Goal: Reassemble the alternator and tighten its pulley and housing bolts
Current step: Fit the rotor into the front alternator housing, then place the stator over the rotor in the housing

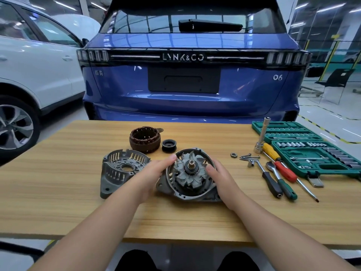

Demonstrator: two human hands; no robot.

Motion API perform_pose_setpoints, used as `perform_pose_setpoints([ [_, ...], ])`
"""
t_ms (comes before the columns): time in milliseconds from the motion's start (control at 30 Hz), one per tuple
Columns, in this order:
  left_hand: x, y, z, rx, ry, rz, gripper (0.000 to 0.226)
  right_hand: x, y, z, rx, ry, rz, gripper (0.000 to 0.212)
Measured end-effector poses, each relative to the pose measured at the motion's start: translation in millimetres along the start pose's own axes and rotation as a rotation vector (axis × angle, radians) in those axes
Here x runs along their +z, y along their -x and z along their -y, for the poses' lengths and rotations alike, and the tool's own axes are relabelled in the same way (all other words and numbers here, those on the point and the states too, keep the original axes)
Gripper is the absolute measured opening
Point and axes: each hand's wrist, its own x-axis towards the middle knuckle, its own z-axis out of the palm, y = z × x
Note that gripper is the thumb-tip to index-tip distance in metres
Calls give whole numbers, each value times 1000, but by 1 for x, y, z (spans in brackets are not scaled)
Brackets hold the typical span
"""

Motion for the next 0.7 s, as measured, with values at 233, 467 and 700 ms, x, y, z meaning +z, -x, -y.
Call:
perform_pose_setpoints([
  [233,-34,-19,-11,103,-113,-288,55,2,-1,-4,-59,-45,-68,51],
  [467,-40,-69,-52,317,-839,-566,50,0,-2,-10,-54,-88,-75,46],
  [700,-88,-132,-61,-195,-1208,-415,79,-1,-5,-16,-66,1,-85,59],
])
